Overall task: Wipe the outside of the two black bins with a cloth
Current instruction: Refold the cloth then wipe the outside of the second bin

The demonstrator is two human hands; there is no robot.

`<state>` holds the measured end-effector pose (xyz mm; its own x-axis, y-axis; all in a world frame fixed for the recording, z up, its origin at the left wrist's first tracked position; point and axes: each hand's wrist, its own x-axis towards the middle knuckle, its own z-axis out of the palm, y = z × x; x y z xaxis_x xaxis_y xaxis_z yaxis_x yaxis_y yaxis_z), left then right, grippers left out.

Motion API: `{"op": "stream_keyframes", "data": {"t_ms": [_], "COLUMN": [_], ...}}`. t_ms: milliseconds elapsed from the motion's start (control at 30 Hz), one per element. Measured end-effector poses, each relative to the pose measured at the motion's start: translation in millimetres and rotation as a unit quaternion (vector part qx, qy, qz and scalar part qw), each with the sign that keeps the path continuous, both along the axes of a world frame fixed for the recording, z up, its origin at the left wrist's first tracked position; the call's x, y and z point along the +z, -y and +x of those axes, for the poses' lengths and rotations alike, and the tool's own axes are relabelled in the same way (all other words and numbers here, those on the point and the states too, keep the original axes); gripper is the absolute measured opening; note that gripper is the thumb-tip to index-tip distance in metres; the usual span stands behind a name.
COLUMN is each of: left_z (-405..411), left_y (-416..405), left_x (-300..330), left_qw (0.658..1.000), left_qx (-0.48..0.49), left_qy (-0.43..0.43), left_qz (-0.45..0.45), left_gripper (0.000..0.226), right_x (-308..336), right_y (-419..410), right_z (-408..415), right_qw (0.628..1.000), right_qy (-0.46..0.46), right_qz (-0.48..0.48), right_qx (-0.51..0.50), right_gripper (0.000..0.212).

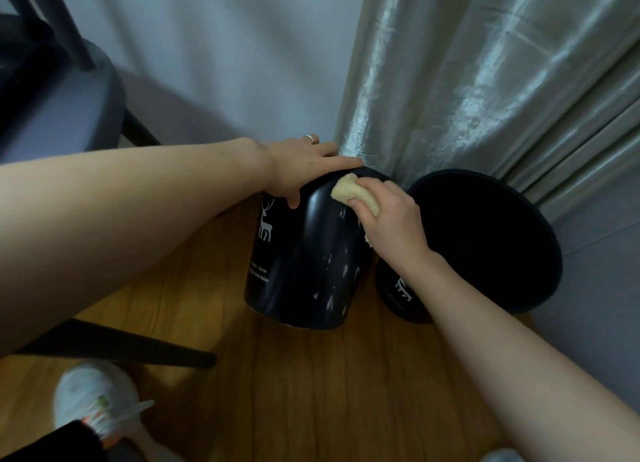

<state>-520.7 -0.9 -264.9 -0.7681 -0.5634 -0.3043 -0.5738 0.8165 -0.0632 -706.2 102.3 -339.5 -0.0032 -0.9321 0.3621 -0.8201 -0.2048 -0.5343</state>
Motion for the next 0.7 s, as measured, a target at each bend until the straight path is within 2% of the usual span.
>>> {"op": "stream_keyframes", "data": {"t_ms": [167,333,567,633,700], "left_z": [1,1,0,1,1], "left_y": [2,3,3,3,3], "left_x": [-4,-5,-6,-6,-6], "left_qw": [1.000,1.000,1.000,1.000,1.000], "left_qx": [0.013,0.017,0.015,0.016,0.020], "left_qy": [-0.008,-0.004,-0.007,-0.005,-0.004], "left_qz": [0.006,0.003,0.002,-0.003,-0.003], "left_gripper": [0.131,0.131,0.131,0.132,0.131], "right_x": [-4,-28,-15,-21,-34], "right_y": [-7,-37,-12,-22,-40], "right_z": [5,8,14,14,11], "right_qw": [1.000,0.993,1.000,1.000,0.995], "right_qy": [-0.026,-0.036,-0.005,-0.016,-0.037], "right_qz": [0.005,0.021,0.011,0.007,0.002], "right_qx": [0.015,0.113,-0.003,0.021,0.087], "right_gripper": [0.035,0.034,0.034,0.034,0.036]}}
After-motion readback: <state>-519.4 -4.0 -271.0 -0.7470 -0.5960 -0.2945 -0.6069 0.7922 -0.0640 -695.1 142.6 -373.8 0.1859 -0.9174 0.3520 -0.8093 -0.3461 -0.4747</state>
